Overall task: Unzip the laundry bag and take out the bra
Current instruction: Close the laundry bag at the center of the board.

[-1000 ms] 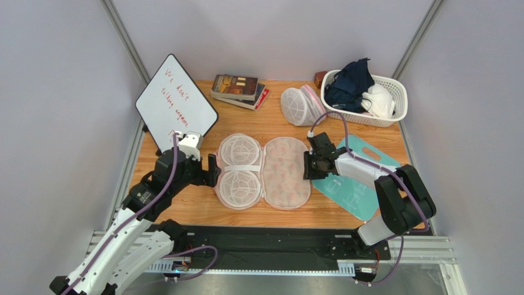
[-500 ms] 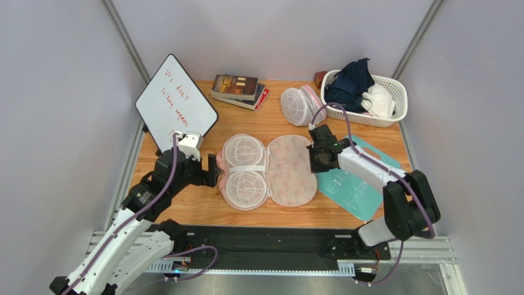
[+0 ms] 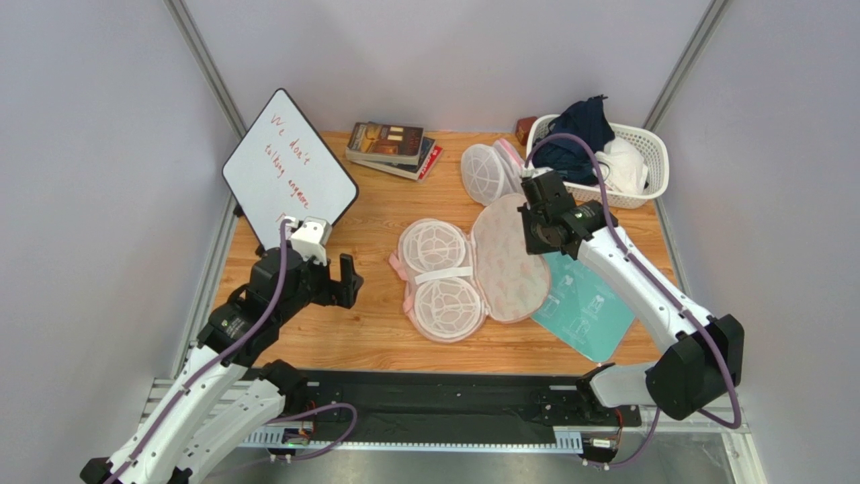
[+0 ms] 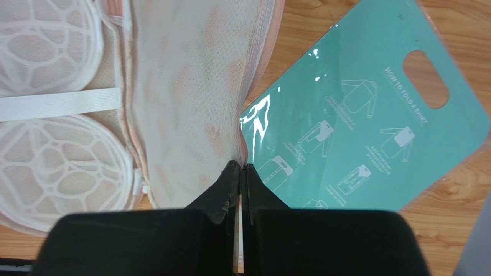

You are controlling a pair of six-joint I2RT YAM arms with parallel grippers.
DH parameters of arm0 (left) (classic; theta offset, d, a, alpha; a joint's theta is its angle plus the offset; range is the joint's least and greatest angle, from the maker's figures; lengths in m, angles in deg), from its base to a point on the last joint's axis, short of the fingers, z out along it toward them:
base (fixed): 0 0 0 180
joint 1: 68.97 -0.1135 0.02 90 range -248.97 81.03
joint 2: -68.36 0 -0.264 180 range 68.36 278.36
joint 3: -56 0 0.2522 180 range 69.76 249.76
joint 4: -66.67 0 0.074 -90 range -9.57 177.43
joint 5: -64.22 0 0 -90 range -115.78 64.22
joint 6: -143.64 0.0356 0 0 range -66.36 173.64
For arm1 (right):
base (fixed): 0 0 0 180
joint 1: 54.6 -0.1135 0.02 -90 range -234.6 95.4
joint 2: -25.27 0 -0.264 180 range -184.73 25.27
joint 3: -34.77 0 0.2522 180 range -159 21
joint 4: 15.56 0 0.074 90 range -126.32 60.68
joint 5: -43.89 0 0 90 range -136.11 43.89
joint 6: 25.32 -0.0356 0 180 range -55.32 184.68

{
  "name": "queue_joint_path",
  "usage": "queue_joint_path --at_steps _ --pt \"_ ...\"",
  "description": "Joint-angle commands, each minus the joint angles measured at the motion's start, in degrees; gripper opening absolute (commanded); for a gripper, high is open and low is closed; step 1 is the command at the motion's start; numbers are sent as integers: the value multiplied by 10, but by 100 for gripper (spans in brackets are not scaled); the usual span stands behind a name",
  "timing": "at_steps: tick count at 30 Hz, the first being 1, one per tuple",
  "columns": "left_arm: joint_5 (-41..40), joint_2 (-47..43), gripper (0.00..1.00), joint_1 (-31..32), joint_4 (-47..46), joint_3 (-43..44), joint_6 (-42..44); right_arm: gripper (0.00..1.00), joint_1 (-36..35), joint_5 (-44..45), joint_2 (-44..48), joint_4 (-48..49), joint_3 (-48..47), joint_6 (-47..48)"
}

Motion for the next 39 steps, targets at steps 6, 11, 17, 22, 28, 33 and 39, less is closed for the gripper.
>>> queue_joint_path --at_steps 6,11,17,22,28,33,39 --pt "10 -11 100 -4 -11 0 -1 0 -8 18 4 -50 -98 24" --pt "13 -9 100 -4 -11 0 -2 0 -63 10 3 -23 -94 -15" --pt "14 -8 100 -4 -12 0 -3 0 -135 19 -28 7 -99 -56" --pt "17 -8 100 -4 -11 0 -3 0 -175 25 -79 14 -114 -73" --pt "18 -9 100 -4 -10 -1 -2 0 -204 30 -131 16 -125 -95" --pt "18 -9 100 -4 -11 0 -4 0 -228 27 -161 31 -135 -109" --pt "17 -10 100 -4 -10 -1 -4 0 -245 11 -200 41 -160 -121"
